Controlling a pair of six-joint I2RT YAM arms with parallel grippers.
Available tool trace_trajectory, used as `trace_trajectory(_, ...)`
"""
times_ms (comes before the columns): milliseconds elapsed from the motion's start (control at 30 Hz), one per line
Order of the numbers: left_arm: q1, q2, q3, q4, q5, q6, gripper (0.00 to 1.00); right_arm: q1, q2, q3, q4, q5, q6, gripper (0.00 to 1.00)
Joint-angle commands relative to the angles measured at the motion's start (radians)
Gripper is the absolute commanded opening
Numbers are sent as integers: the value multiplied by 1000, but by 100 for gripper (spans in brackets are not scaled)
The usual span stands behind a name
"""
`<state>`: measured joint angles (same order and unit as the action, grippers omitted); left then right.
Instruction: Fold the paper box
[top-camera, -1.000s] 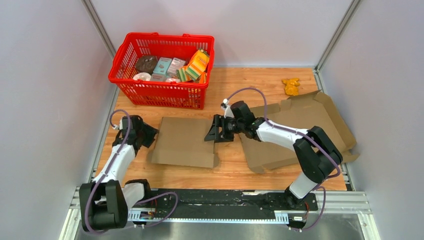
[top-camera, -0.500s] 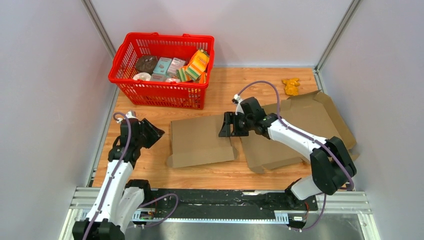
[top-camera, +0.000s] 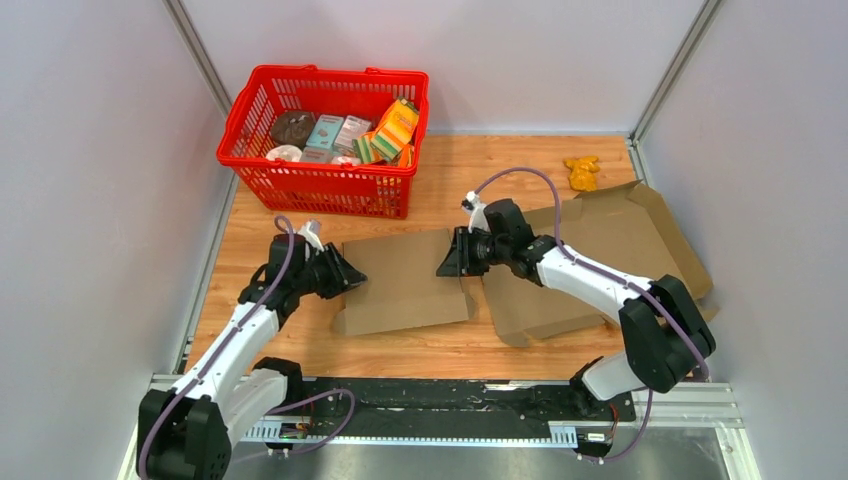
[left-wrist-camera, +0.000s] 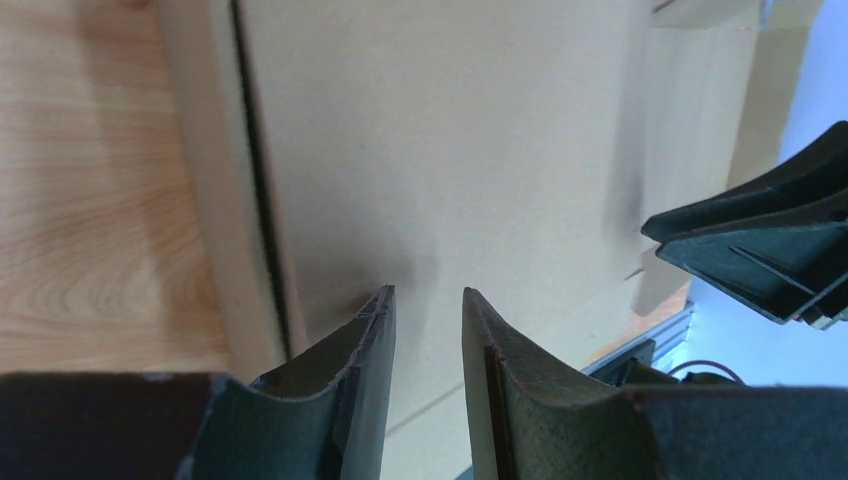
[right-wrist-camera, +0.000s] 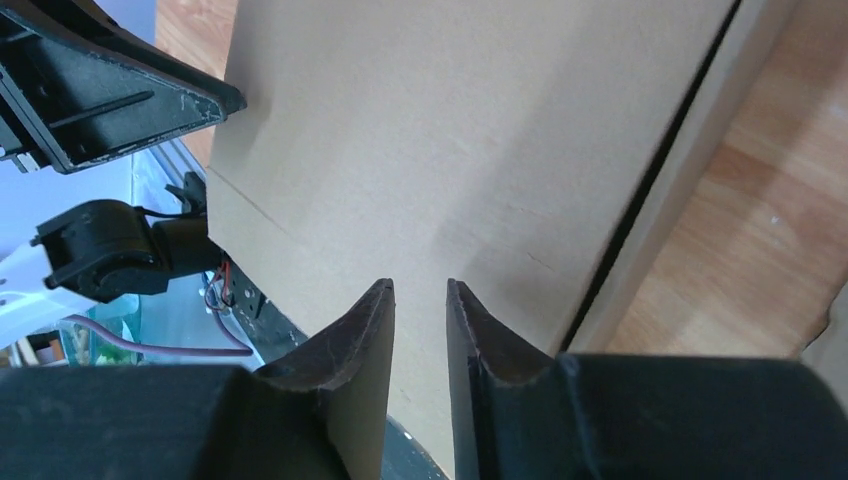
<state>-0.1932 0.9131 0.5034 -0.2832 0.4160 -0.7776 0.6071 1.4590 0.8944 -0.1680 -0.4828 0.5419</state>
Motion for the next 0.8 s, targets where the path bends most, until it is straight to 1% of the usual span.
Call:
trace_trajectory(0, 0, 36, -68, 13, -28, 35, 39, -1, 18, -78, 108, -37, 24, 28)
trace_trajectory(33, 0, 43, -72, 13, -34, 43, 39, -1, 18, -104, 102, -22, 15, 28)
trace_trajectory(133, 1, 50, -65, -19, -40, 80, 39, -3, 14, -112, 62, 9, -14, 28)
trace_trajectory(200, 0, 33, -27, -80, -45, 112, 39, -3, -12, -109, 45, 1, -16, 29)
trace_trajectory(333, 1, -58, 30, -171, -43, 130, 40, -12, -83, -94, 7, 9, -37, 31)
trace_trajectory(433, 0, -117, 52, -191, -26, 110, 42, -30, -103, -91, -8, 3, -48, 31)
trace_trajectory(533, 0, -135, 43, -201, -29, 110, 42, -35, -83, -104, -2, 3, -51, 31)
trace_trajectory(667, 1, -138, -11, -200, -48, 116, 42, -35, -46, -156, 51, -19, -28, 31)
trace_trajectory(767, 0, -184, -31, -234, -88, 130, 44, -35, -40, -172, 44, 18, -40, 32)
